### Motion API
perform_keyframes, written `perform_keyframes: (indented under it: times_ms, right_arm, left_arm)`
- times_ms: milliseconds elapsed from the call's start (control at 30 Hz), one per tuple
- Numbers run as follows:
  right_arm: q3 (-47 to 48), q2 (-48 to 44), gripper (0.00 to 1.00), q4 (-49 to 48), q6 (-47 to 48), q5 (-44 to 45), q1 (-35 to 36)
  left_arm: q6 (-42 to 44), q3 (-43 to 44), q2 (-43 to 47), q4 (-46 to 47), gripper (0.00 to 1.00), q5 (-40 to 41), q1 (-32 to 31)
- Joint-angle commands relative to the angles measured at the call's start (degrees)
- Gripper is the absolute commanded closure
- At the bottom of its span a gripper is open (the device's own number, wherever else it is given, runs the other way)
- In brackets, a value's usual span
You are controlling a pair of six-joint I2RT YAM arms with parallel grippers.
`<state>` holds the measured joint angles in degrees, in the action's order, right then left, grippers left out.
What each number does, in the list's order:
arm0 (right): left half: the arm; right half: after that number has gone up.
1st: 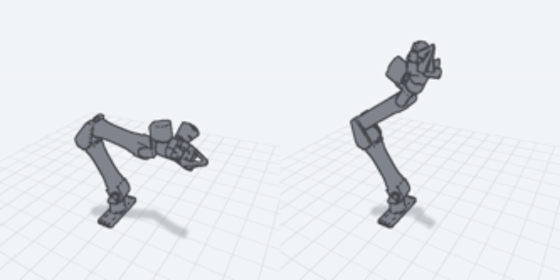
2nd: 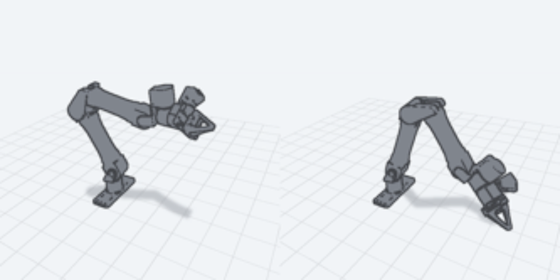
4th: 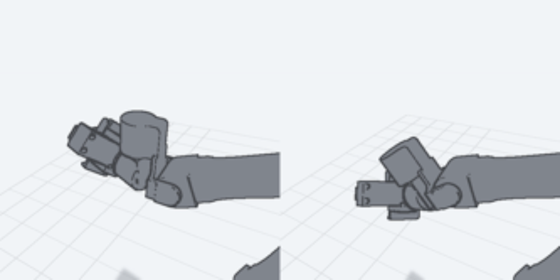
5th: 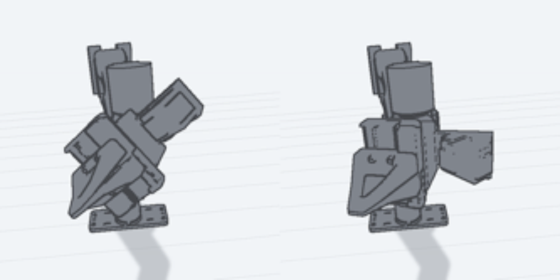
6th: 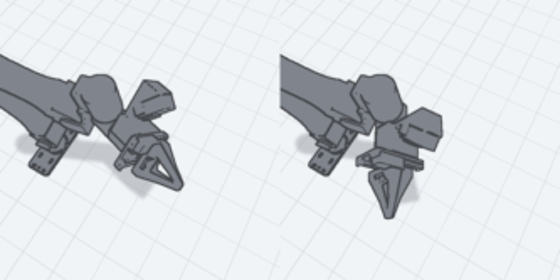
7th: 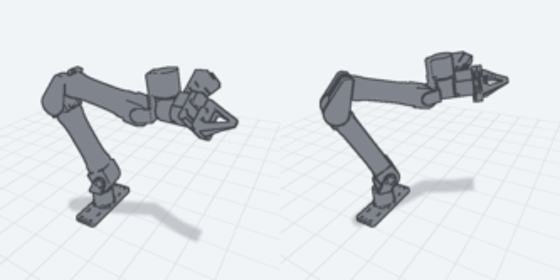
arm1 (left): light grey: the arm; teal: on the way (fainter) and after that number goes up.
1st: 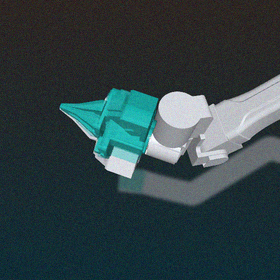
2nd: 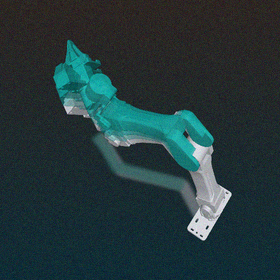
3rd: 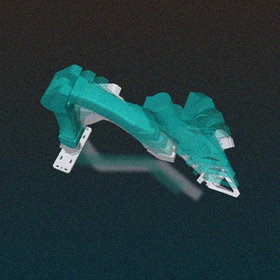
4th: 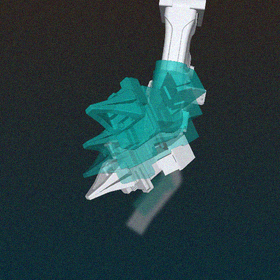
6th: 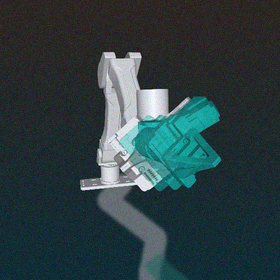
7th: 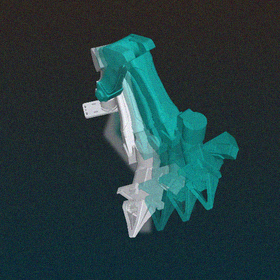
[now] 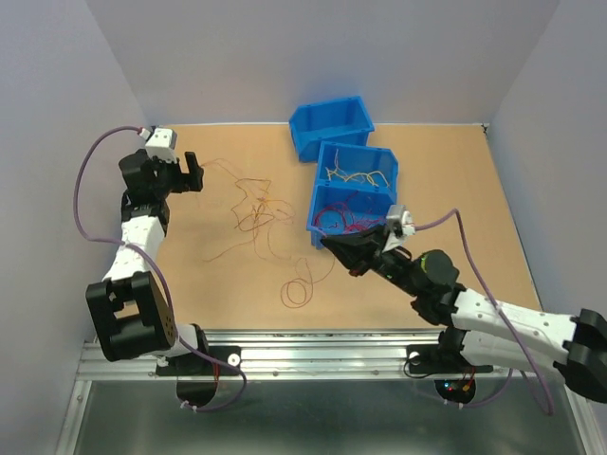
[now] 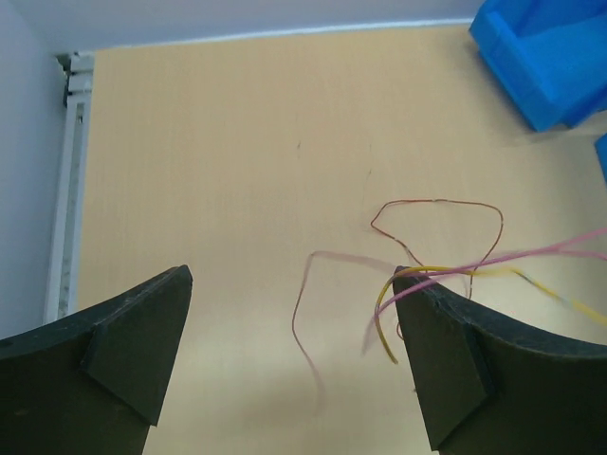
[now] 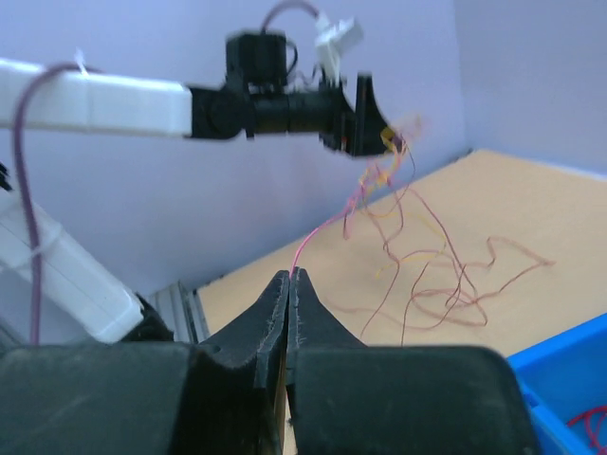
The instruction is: Untangle the cables
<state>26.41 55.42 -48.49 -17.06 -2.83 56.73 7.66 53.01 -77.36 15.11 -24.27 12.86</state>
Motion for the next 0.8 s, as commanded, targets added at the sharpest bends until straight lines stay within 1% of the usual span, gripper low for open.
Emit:
perform_keyframes:
  times_ms: [0, 100, 133, 233, 267, 333, 367, 433, 467, 500, 567, 600, 633, 667, 700, 767]
  right_arm:
    - [-3.73, -11.78, 1.00, 2.95, 2.64, 7.04, 0.40]
    - [-6.63, -18.30, 0.99, 6.73, 2.56, 8.63, 0.49]
    - [-7.16, -21.81, 0.99, 9.00, 2.47, 9.07, 0.40]
    - [-7.96, -26.14, 1.00, 12.96, 2.47, 10.03, 0.40]
    - [-7.78, -26.15, 1.00, 13.59, 2.64, 10.04, 0.49]
    - [-6.29, -24.93, 0.99, 15.08, 2.73, 10.04, 0.49]
    - [-5.59, -22.83, 0.99, 16.22, 2.99, 9.95, 0.49]
    - [-3.75, -20.19, 1.00, 16.50, 3.26, 8.82, 0.49]
    - [-3.04, -17.30, 1.00, 16.76, 3.26, 8.11, 0.49]
    - [-2.43, -16.06, 0.99, 16.94, 3.35, 7.49, 0.49]
    - [-0.40, -13.60, 0.99, 17.02, 3.43, 5.48, 0.40]
    - [0.38, -11.58, 1.00, 17.02, 3.26, 4.95, 0.49]
    - [1.00, -10.43, 0.99, 17.02, 3.26, 4.33, 0.49]
    - [1.62, -9.46, 1.00, 17.02, 3.09, 3.19, 0.40]
    - [3.10, -8.49, 1.00, 17.02, 3.17, 1.27, 0.49]
    - [4.43, -6.21, 0.99, 16.94, 2.82, -2.08, 0.49]
  left_arm:
    - [-0.81, 4.20, -2.00, -0.08, 0.01, 1.86, 1.02]
    - [-0.63, 5.08, -4.71, -0.26, 0.01, 1.86, 1.29]
    - [-0.37, 5.78, -6.12, -0.35, 0.01, 2.03, 1.55]
    - [0.33, 7.10, -7.27, -1.22, 0.02, 0.99, 2.08]
    - [1.47, 7.02, -6.84, -1.58, 0.03, -4.85, 2.17]
    - [4.37, 5.44, -5.18, -2.10, 0.07, -14.70, 2.17]
    - [6.12, 3.61, -3.17, -2.02, 0.11, -23.36, 1.73]
    - [8.23, 2.28, -0.96, -2.63, 0.14, -30.54, 0.59]
    - [9.90, 1.66, 0.18, -4.11, 0.14, -33.09, -0.46]
    - [12.70, 0.26, 2.98, -4.82, 0.14, -35.90, -2.99]
    - [15.79, -1.59, 5.89, -6.06, 0.14, -36.72, -6.69]
    - [16.76, -2.64, 9.04, -6.06, 0.14, -36.64, -8.45]
    - [18.60, -4.74, 10.72, -5.97, 0.14, -36.55, -11.95]
    - [18.53, -5.81, 12.13, -3.97, 0.14, -36.46, -12.68]
    - [17.57, -6.95, 14.67, -2.39, 0.14, -35.85, -14.78]
    - [16.16, -9.94, 16.53, 1.13, 0.14, -36.28, -16.81]
